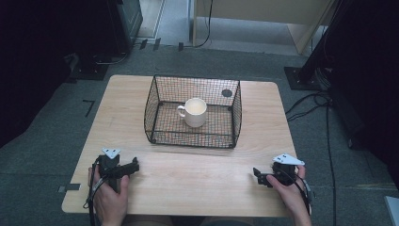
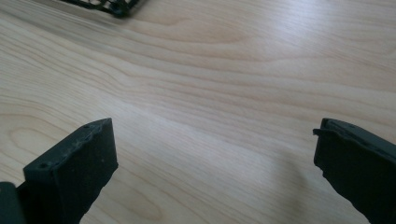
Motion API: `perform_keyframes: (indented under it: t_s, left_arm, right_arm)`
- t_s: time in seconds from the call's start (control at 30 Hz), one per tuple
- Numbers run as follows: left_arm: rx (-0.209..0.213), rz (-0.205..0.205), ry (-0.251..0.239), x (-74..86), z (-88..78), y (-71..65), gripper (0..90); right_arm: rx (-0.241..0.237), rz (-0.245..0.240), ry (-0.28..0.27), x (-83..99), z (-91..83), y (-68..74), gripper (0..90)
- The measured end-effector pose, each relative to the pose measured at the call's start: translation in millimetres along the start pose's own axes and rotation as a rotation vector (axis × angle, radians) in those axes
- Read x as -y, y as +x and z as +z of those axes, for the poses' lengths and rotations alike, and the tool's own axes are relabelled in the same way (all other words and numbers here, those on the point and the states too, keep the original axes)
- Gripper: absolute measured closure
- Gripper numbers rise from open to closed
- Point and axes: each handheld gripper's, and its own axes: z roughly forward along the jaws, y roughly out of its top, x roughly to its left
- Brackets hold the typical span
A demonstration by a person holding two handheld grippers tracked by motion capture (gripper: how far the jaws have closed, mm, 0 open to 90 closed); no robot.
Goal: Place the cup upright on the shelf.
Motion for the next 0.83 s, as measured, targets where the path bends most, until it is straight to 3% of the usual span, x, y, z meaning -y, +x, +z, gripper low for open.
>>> perform_keyframes:
  t_s: [0.27,0.4,0.83]
  left_arm:
    - [0.000,-0.001,-0.001,0.0,0.1,-0.1,0.0]
    - [0.000,-0.001,0.000,0.0,0.0,0.0,0.0]
    - [0.000,0.000,0.000,0.2,-0.1,0.0,0.0]
  right_arm:
    - [0.054,0.015,0.026,12.5,0.6,-9.4,0.0]
    - [0.068,0.030,0.012,16.6,-2.3,-14.9,0.0]
    - [0.062,0.023,0.009,18.0,-3.4,-18.4,0.0]
